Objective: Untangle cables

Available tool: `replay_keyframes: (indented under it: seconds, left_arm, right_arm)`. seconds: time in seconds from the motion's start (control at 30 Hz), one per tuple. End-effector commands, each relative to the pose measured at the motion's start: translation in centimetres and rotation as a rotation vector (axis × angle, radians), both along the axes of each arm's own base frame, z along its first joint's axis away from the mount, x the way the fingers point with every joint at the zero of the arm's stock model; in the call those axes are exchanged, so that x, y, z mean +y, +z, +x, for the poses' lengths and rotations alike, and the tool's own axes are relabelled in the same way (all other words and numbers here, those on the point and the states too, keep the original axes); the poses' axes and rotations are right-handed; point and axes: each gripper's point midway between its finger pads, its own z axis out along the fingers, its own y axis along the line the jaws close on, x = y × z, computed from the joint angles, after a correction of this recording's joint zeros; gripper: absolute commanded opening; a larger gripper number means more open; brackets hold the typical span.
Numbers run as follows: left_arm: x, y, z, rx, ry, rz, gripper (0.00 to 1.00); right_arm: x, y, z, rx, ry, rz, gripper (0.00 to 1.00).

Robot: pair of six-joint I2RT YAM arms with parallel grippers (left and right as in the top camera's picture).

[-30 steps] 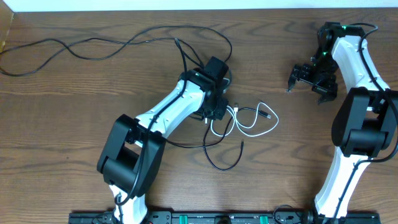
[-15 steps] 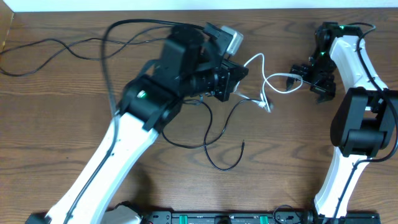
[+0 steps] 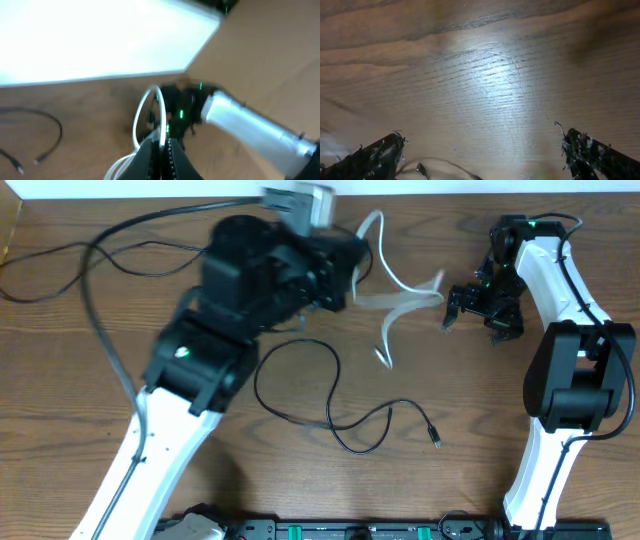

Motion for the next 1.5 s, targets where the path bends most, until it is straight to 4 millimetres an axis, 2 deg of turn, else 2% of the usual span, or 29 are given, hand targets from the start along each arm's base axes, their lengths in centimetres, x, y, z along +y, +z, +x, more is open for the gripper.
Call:
replay_keyframes:
  seconds: [0.0,0.1,0.23,0.43,0.63,0.87,1.17,1.47]
  left_arm:
    - [1.8,3.1,-0.4,-0.031,0.06,-0.095,0.08]
    - [2.0,3.7,-0.6,-0.043,0.065,-0.113,0.08]
    - [2.4,3.3,-0.1,-0.034,0.096,-0.102,0.07]
    - [5.7,1.7,1.9,-0.001,0.28,-0.04,0.07]
    - [7.7,-0.2,3.0,-0.015,0.311,0.092,0.08]
    - [13.5,-1.7,5.6,0.027,0.463,0.125,0.07]
    - [19.8,-2.7,7.4,0.099,0.64,0.065,0.08]
    - [27.1,-6.5,9.5,0.244,0.834,0.002,0.07]
  right_arm:
    - [0.1,0.2,0.1,-0.013,0.011,0.015,0.99]
    - [0.1,0.2,0.2,-0.016,0.011,0.015,0.99]
    - [0.2,0.1,0.3,-0.023,0.013,0.015,0.99]
    - [0.5,0.1,0.4,-0.028,0.02,0.015,0.99]
    - [0.7,0.1,0.5,-0.03,0.025,0.015,0.99]
    - [1.4,0.1,0.7,-0.042,0.044,0.016,0.99]
    - [2.0,0.0,0.9,-0.053,0.058,0.016,0.99]
    - [2.4,0.0,0.9,-0.056,0.067,0.016,0.99]
